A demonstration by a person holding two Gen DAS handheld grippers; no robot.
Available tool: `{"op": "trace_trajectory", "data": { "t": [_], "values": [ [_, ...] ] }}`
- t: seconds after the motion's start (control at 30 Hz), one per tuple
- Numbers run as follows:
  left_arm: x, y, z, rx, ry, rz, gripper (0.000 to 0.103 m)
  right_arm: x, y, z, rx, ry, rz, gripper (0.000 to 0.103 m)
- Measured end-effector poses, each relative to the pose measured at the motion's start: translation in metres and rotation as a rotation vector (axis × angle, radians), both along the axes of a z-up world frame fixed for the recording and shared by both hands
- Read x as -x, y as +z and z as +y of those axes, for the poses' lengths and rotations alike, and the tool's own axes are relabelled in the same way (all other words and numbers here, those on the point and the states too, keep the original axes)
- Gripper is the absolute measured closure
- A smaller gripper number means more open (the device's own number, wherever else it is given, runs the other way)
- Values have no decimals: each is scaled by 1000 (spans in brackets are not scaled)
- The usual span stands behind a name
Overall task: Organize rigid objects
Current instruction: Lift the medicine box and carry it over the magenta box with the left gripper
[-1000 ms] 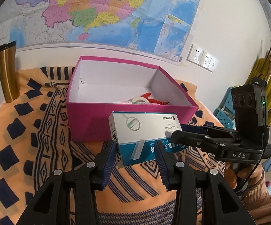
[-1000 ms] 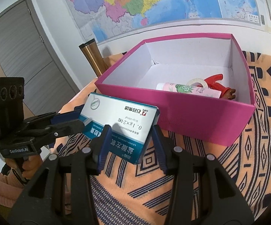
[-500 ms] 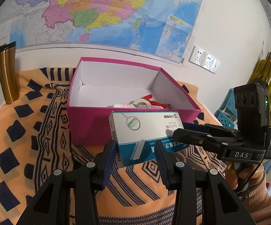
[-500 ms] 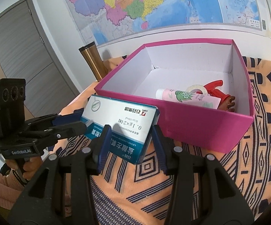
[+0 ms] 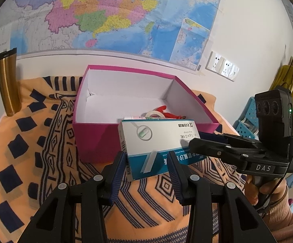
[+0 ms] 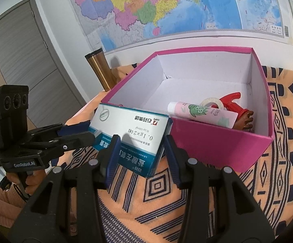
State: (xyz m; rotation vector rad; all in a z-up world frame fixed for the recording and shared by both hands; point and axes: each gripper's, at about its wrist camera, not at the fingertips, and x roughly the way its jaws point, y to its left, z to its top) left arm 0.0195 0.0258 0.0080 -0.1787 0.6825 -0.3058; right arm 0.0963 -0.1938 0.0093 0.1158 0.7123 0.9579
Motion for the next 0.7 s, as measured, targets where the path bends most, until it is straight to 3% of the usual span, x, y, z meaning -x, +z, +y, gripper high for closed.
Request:
{"op": "trace_trajectory", "data": {
  "t": [0.7],
  "values": [
    [-14,5,6,0,12,-15,62,-7,9,3,-12,-9,-18,55]
  ]
}}
